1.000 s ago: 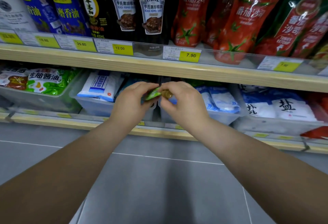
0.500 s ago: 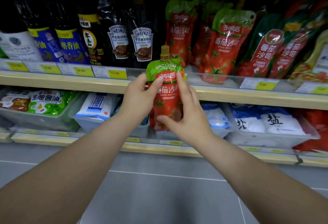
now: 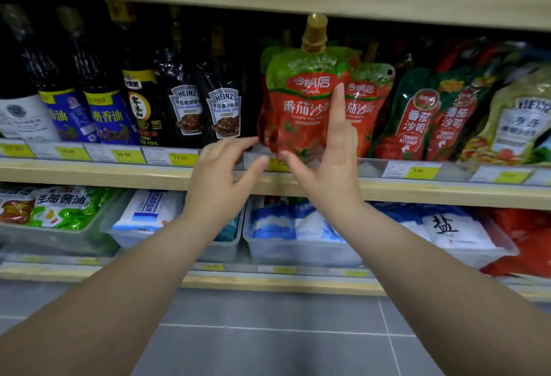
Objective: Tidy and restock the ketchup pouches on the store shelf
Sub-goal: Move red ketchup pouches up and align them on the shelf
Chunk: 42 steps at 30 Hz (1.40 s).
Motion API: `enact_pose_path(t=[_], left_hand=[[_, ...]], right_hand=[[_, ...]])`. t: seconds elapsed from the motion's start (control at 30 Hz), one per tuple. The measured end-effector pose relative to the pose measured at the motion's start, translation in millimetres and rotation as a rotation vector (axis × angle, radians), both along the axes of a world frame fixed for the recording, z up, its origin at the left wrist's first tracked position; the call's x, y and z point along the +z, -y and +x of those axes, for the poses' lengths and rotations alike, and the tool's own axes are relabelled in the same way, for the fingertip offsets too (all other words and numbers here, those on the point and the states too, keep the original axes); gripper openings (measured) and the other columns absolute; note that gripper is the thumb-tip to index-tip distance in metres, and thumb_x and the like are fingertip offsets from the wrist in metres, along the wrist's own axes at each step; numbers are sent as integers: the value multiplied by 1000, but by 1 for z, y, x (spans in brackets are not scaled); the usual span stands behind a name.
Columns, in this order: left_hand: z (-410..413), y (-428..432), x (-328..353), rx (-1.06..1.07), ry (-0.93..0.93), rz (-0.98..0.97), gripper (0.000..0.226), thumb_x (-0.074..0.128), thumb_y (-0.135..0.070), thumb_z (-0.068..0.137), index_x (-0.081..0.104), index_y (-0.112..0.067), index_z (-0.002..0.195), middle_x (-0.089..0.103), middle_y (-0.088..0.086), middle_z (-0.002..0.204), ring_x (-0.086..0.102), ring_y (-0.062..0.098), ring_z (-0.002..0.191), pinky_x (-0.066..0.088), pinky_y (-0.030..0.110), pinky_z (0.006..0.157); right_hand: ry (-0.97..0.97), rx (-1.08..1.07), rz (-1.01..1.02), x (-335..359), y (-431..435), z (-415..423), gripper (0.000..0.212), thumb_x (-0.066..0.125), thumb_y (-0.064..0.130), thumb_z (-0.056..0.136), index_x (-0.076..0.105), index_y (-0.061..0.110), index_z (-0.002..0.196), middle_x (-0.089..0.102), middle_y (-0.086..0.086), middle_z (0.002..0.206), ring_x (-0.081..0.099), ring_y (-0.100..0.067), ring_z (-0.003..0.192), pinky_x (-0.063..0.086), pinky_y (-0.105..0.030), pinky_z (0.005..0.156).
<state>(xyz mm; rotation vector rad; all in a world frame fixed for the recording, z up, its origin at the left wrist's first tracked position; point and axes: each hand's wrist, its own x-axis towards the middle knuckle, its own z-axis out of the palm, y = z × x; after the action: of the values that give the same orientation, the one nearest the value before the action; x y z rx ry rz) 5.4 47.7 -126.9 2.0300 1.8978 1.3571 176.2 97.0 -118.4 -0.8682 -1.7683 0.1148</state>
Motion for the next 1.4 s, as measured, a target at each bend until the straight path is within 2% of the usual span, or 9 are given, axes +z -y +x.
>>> enact_pose_path(t=[0.2,0.4,0.57,0.73,0.93,1.0,1.1,1.2,1.4], left_hand=[[-15,-7,-23,153,-308,-46,52,67,-28,82,55,-16,131,57,8,122,43,32,115,34,41,100],[-15,-8,-30,154,-324,-7,53,69,-28,80,55,-15,130,56,6,123,41,31,118,34,41,103],[-17,-7,-31,144,-340,6,53,69,-27,80,55,-15,129,56,7,122,43,31,117,35,41,102],[-17,-8,-32,146,-329,13,52,69,-27,79,56,-15,129,57,7,123,44,32,118,38,44,102],[-15,-9,-32,162,-323,10,52,67,-36,81,57,-17,128,57,6,123,44,31,118,37,45,101],[-9,-11,-30,198,-279,6,51,62,-44,83,57,-18,127,57,5,122,43,29,119,34,43,101],[6,-18,-22,235,-150,36,55,60,-49,84,52,-20,130,54,6,123,42,28,118,33,41,100],[28,-29,-12,192,-19,108,71,63,-46,82,33,-24,143,42,7,136,37,25,125,30,36,103],[66,-52,1,231,57,161,94,72,-40,78,10,-33,148,26,12,148,32,30,131,34,44,107]], right_hand=[[60,-40,-41,8,-16,-24,105,77,15,77,-2,34,144,36,-11,117,48,-28,98,51,-47,82],[74,-140,-52,2,-24,-40,106,77,17,78,-4,18,147,43,-17,117,54,-28,97,51,-42,82],[148,-101,-86,3,-30,-39,109,76,11,78,-9,21,147,39,-19,123,55,-33,100,52,-46,82],[167,-182,-166,-8,-31,-38,99,70,19,84,-5,22,149,45,-17,118,58,-31,88,43,-31,70],[186,-236,-239,-8,-35,-38,96,64,21,88,-10,22,148,49,-16,118,60,-29,83,38,-30,62],[203,-189,-250,-8,-34,-35,93,63,21,89,-9,22,149,48,-15,120,58,-27,89,40,-30,66],[194,-150,-183,-6,-28,-21,81,63,20,87,10,17,149,46,-13,127,49,-25,110,42,-32,87],[153,-300,0,-6,-24,6,68,64,20,85,31,11,144,43,-19,128,41,-29,116,38,-41,99],[177,-449,-131,-3,-34,38,90,70,29,82,10,28,149,23,-26,143,27,-37,127,30,-47,105]])
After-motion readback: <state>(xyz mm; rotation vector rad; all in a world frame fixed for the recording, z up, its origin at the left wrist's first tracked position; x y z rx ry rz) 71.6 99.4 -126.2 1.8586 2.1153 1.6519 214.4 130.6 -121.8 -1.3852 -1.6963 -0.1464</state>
